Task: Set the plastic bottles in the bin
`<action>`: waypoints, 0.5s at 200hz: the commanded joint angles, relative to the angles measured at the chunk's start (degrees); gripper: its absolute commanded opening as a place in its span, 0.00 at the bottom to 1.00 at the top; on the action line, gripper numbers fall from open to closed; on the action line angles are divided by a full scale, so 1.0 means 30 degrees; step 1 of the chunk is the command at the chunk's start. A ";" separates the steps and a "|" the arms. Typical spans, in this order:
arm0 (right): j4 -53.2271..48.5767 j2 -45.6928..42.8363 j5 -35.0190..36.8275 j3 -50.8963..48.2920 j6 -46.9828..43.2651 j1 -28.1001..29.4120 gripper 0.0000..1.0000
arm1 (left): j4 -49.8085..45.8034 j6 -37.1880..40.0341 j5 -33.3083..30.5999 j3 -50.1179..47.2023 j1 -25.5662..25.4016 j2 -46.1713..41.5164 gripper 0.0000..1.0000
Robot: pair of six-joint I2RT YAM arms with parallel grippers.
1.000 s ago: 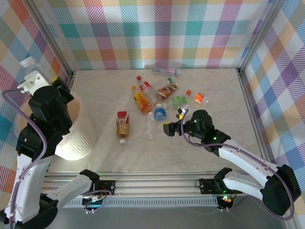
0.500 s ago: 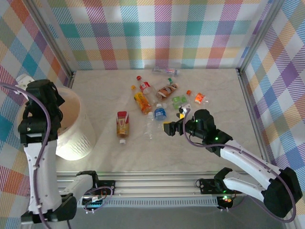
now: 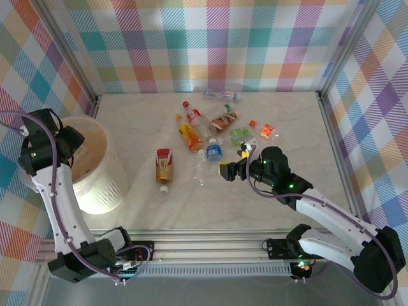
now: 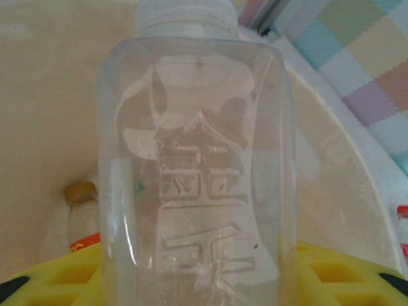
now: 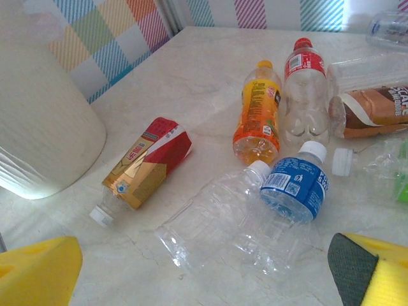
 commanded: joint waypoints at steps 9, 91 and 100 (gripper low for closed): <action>0.0158 0.0001 0.0102 -0.0004 -0.0385 0.0016 1.00 | -0.0717 -0.0028 -0.0004 -0.0067 0.0416 0.0333 0.55; 0.0087 0.0109 0.0479 -0.0068 -0.0605 0.0013 1.00 | -0.0295 0.0465 -0.0091 -0.1650 0.0417 0.0865 0.65; 0.0091 0.0155 0.0509 -0.0065 -0.0618 0.0020 1.00 | -0.0341 0.0542 -0.0132 -0.1638 0.0416 0.0883 0.67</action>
